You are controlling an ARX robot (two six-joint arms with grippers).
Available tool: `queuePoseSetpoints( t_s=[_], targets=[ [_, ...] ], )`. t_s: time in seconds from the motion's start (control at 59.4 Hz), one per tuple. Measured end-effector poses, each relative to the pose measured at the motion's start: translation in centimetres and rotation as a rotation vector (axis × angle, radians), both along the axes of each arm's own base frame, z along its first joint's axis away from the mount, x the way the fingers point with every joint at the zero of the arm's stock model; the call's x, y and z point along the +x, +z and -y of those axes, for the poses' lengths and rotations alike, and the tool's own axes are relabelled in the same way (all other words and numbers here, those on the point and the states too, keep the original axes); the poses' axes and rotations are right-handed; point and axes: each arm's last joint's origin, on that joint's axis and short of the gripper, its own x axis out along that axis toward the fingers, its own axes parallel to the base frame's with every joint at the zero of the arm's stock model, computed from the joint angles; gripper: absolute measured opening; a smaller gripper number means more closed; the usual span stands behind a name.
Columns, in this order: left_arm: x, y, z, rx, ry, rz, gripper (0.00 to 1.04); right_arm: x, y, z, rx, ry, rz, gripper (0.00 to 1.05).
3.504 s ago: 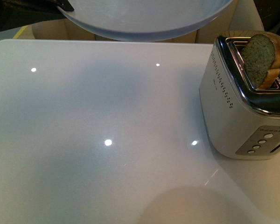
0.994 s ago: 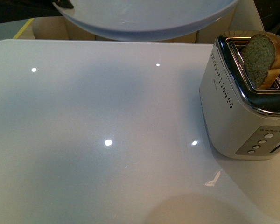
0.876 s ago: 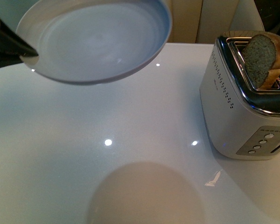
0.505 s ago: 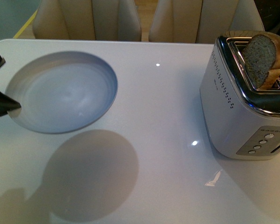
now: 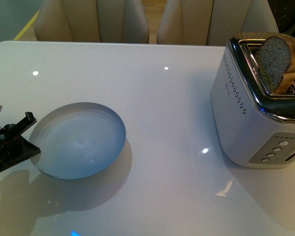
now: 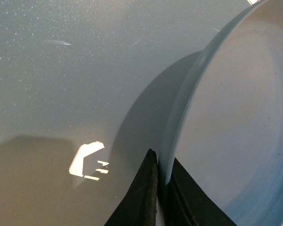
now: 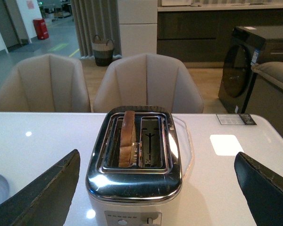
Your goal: Left arm holds plate, right arm toasts bread
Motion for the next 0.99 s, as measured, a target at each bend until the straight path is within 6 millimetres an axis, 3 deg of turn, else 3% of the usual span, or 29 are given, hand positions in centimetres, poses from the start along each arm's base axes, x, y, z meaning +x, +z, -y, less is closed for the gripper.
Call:
queuePoseSetpoints(
  t_s=[0.606,0.809,0.994],
  targets=[
    [1.8,-2.4,1.2,-0.009,-0.039,0.002,0.03,0.0,0.0,0.0,0.0,0.0,0.0,0.96],
    [1.8,-2.1,1.2,-0.012,-0.031,0.015,0.34,0.0,0.0,0.0,0.0,0.0,0.0,0.96],
    [0.8,0.7,0.6,-0.023,-0.013,0.088,0.65,0.0,0.0,0.0,0.0,0.0,0.0,0.96]
  ],
)
